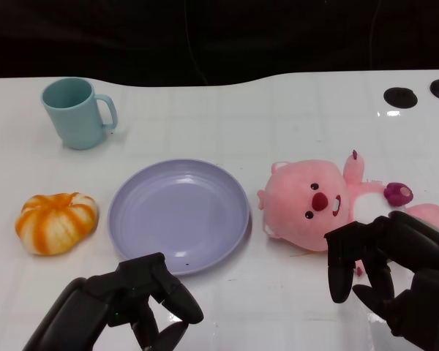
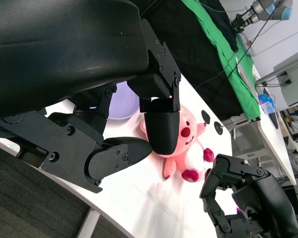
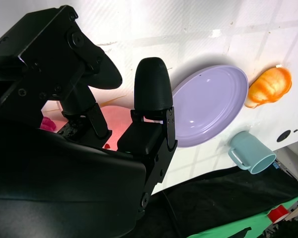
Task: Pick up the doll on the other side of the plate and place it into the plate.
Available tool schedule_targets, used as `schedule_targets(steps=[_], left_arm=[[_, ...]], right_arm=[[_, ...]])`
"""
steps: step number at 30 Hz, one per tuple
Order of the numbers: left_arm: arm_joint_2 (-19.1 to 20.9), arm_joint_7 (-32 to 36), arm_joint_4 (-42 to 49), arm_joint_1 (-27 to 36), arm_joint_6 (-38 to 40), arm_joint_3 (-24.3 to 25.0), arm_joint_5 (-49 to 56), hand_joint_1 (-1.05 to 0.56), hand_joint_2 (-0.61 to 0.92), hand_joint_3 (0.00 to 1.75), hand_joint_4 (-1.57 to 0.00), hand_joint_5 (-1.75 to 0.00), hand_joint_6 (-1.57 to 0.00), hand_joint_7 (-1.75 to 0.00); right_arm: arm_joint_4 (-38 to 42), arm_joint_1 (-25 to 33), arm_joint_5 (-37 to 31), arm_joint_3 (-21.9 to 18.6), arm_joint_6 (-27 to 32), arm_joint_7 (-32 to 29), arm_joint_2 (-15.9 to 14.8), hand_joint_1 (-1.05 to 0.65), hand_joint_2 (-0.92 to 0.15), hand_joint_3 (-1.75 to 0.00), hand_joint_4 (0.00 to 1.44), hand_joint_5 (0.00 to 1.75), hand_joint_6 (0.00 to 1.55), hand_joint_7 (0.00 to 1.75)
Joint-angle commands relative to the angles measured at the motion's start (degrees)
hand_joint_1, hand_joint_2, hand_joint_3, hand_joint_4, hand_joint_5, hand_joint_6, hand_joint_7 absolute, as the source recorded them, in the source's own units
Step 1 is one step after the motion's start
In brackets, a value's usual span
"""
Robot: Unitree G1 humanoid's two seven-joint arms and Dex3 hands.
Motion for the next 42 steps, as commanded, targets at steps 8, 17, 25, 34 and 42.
schedule_targets(steps=[8, 17, 25, 34, 42], left_arm=[[0.53, -0.56, -0.32, 0.11, -0.15, 0.39, -0.19, -0.24, 0.68, 0.84, -0.67, -1.71, -0.7, -1.23], [0.62, -0.73, -0.15, 0.17, -0.49, 0.7, -0.35, -0.24, 0.67, 0.84, -0.67, -1.71, -0.69, -1.24], [0.63, -0.85, -0.19, 0.21, -0.59, 0.68, -0.25, -0.24, 0.68, 0.85, -0.65, -1.71, -0.7, -1.24], [0.75, -1.08, 0.31, -0.09, -0.98, 1.08, -0.4, -0.24, 0.68, 0.85, -0.65, -1.7, -0.71, -1.25], [1.09, -1.25, 0.97, -0.45, -1.53, 1.22, 0.52, -0.24, 0.67, 0.87, -0.65, -1.7, -0.72, -1.26]], right_arm=[[-0.08, -0.53, -0.31, -0.3, -0.04, -0.13, -0.69, 0.0, -0.3, -1.4, 0.88, 1.75, 0.83, 1.39], [-0.27, -0.63, -0.49, -0.28, 0.24, -0.05, -0.61, -0.01, -0.29, -1.4, 0.87, 1.75, 0.83, 1.39], [-0.87, -0.67, -0.82, -0.4, 0.96, 0.11, -0.79, 0.0, -0.31, -1.38, 0.86, 1.75, 0.81, 1.37], [-0.42, -0.66, -0.26, -0.98, 0.48, -1.18, 0.29, 0.0, -0.4, -1.16, 0.74, 1.6, 0.79, 1.06], [0.51, -0.64, -0.54, -2.08, -0.47, -5.57, 2.61, -0.21, -0.82, -0.23, 0.45, 0.72, 0.5, 0.24]])
